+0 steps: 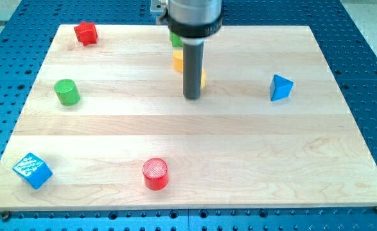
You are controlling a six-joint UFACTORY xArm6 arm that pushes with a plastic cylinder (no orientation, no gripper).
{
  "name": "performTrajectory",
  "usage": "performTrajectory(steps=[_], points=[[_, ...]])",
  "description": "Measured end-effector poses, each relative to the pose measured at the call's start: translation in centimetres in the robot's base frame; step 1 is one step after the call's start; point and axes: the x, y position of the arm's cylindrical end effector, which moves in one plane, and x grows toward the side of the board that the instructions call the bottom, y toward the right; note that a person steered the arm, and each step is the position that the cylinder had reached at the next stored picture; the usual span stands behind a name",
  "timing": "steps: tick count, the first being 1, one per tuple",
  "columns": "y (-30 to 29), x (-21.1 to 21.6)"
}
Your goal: Place your arm to the right of the triangle
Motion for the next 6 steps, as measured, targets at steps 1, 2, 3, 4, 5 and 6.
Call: performTrajectory(steps=[1, 2, 3, 4, 5, 6], points=[[1.0, -0.7], [7.6, -3.9], [16.2, -5.2], [25.3, -0.2], [21.8, 3.0], [17.3, 2.4]])
